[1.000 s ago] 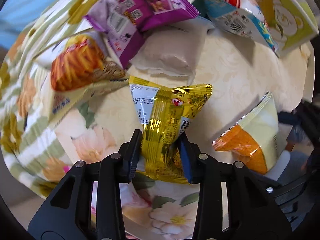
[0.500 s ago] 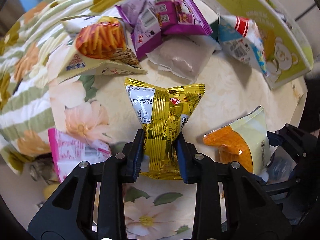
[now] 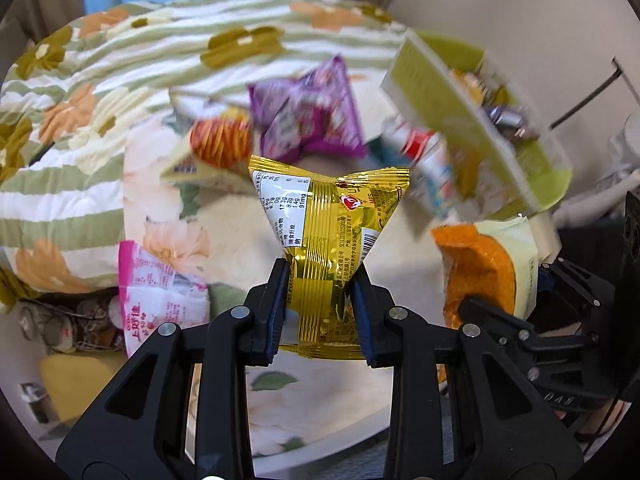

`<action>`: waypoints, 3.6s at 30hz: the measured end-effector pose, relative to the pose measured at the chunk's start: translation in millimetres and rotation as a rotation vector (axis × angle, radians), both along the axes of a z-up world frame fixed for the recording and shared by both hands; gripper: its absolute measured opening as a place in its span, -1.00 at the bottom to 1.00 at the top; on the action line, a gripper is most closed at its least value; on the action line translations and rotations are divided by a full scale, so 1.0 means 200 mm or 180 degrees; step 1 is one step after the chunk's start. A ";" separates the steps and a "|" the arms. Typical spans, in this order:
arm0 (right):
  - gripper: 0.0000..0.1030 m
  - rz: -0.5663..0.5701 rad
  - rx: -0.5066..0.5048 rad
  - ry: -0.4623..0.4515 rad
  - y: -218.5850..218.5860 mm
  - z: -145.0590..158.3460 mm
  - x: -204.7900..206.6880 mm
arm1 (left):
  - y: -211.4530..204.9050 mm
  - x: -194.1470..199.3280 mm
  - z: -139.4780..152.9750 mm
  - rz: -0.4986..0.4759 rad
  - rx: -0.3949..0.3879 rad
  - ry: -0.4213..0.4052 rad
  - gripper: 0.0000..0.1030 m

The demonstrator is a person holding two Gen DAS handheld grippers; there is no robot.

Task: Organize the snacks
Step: 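Lift both bags and carry them over the green box, then open both tools to drop the bags into the green box, then move both tools back over the remaining snacks on the table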

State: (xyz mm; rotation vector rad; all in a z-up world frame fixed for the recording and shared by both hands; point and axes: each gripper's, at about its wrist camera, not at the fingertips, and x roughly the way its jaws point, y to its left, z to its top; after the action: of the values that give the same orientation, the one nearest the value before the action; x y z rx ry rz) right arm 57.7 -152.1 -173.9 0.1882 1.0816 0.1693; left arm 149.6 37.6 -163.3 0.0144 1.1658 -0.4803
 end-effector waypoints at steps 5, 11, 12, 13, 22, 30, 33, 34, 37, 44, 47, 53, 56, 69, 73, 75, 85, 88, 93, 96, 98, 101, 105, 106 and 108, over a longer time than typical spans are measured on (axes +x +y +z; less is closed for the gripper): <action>0.17 -0.0097 0.0075 -0.0310 -0.19 0.23 0.00 | -0.16 0.01 0.24 -0.0002 -0.0141 -0.0240 -0.47; 0.17 -0.0166 0.0042 -0.0618 -0.52 0.42 0.07 | -0.49 0.05 0.43 0.0020 -0.0307 -0.0462 -0.47; 0.17 -0.0182 0.0022 -0.0654 -0.60 0.45 0.09 | -0.57 0.06 0.46 0.0022 -0.0353 -0.0479 -0.47; 0.17 -0.0191 0.0010 -0.0664 -0.65 0.45 0.10 | -0.64 0.06 0.47 0.0024 -0.0383 -0.0494 -0.47; 0.17 -0.0261 -0.0050 -0.0657 -1.19 0.43 0.17 | -1.28 0.17 0.37 -0.0011 -0.0400 -0.0400 -0.47; 0.17 -0.0206 0.0070 -0.0459 -1.45 0.32 0.23 | -1.58 0.20 0.12 0.0172 -0.0116 -0.0152 -0.47; 0.17 -0.0197 0.0122 -0.0412 -1.49 0.28 0.24 | -1.61 0.19 0.09 0.0211 -0.0036 -0.0097 -0.45; 0.18 -0.0198 0.0147 -0.0394 -1.50 0.27 0.24 | -1.62 0.19 0.08 0.0230 0.0012 -0.0084 -0.44; 0.17 -0.0214 0.0211 -0.0354 -1.52 0.24 0.25 | -1.61 0.15 0.06 0.0256 0.0225 -0.0089 -0.37; 0.17 -0.0242 0.0260 -0.0299 -1.52 0.19 0.23 | -1.50 0.07 0.07 0.0385 -0.0120 -0.0119 0.99; 0.17 -0.0202 0.0240 -0.0295 -1.52 0.19 0.24 | -1.48 0.07 0.08 0.0415 -0.0052 -0.0137 0.99; 0.18 -0.0088 0.0152 -0.0384 -1.49 0.16 0.28 | -1.41 0.04 0.12 0.0526 -0.0127 -0.0233 0.99; 0.23 -0.0056 0.0107 -0.0384 -1.47 0.11 0.31 | -1.40 0.04 0.13 0.0558 -0.0093 -0.0277 0.99; 0.99 -0.0116 0.0085 -0.0447 -1.53 0.04 0.21 | -1.41 -0.03 0.08 0.0557 -0.0011 -0.0281 0.99; 0.99 -0.0083 0.0090 -0.0471 -1.53 0.10 0.19 | -1.39 -0.06 0.14 0.0588 -0.0056 -0.0378 0.99; 0.99 -0.0065 0.0091 -0.0477 -1.53 0.13 0.19 | -1.37 -0.09 0.20 0.0629 -0.0051 -0.0478 0.99; 1.00 0.0245 0.0201 -0.0768 -1.32 0.35 0.17 | -1.11 -0.24 0.39 0.0972 0.0113 -0.0811 0.99; 1.00 0.0344 0.0181 -0.0869 -1.20 0.42 0.16 | -0.96 -0.29 0.41 0.1139 0.0141 -0.0883 0.99; 1.00 0.0523 0.0178 -0.0944 -0.97 0.46 0.18 | -0.66 -0.34 0.42 0.1363 0.0209 -0.0940 0.99; 1.00 0.0532 0.0195 -0.0953 -0.81 0.46 0.19 | -0.47 -0.34 0.40 0.1408 0.0253 -0.0915 0.99; 1.00 0.0500 0.0201 -0.0928 -0.69 0.45 0.20 | -0.35 -0.33 0.38 0.1416 0.0280 -0.0854 0.99; 1.00 0.0469 0.0185 -0.0887 -0.53 0.42 0.21 | -0.15 -0.30 0.34 0.1395 0.0309 -0.0771 0.99; 1.00 0.0386 0.0099 -0.0795 -0.32 0.37 0.24 | 0.05 -0.24 0.24 0.1321 0.0394 -0.0660 0.99; 1.00 0.0364 0.0097 -0.0767 -0.29 0.35 0.24 | 0.09 -0.23 0.21 0.1294 0.0439 -0.0649 0.99; 1.00 0.0297 0.0091 -0.0700 -0.21 0.31 0.26 | 0.16 -0.21 0.15 0.1218 0.0547 -0.0645 0.99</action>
State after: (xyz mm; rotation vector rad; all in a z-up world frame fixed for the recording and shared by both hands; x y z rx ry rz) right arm 110.1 -194.1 -111.6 0.1413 0.8696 0.2828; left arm 107.1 69.5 -133.8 -0.0115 0.9779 -0.0381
